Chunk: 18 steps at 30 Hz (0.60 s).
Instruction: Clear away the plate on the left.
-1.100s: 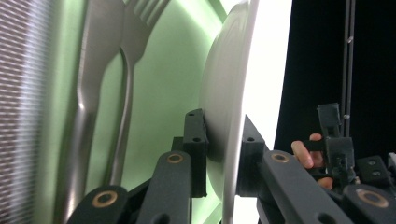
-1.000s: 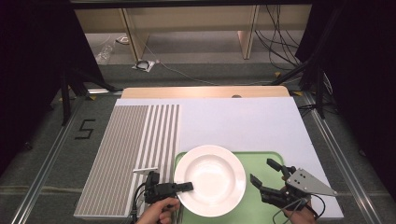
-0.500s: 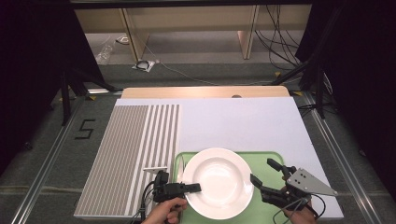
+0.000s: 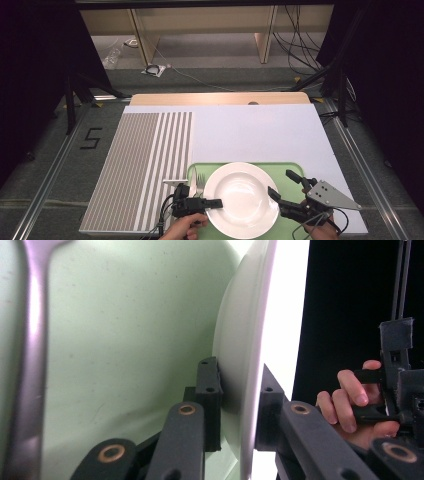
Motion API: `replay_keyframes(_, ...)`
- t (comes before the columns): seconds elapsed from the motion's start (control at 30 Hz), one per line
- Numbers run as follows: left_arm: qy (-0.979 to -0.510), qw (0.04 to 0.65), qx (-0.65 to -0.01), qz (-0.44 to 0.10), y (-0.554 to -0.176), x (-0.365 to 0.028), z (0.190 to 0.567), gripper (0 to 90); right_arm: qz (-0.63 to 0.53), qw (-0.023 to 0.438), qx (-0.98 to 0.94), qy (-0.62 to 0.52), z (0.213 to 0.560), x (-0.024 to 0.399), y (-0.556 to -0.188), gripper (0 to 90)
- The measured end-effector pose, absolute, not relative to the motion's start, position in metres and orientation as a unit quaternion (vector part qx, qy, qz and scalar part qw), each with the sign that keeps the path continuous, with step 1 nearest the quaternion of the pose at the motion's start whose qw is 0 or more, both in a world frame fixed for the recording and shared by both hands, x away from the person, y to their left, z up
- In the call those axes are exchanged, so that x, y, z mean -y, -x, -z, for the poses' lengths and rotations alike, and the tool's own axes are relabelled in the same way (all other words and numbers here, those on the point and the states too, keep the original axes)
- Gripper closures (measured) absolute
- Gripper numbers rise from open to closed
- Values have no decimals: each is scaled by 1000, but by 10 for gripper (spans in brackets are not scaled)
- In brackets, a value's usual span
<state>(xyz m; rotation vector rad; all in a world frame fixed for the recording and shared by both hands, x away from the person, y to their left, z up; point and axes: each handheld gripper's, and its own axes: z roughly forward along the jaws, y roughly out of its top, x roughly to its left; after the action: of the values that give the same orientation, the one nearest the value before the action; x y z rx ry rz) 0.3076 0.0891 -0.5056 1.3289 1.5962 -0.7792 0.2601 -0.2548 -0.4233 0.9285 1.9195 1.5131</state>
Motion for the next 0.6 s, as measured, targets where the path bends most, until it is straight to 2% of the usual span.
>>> replay_keyframes(0.6, -535, 428, -652, 325, -310, -77, 515, 773, -558, 259, -710, -343, 423, 255, -260, 236)
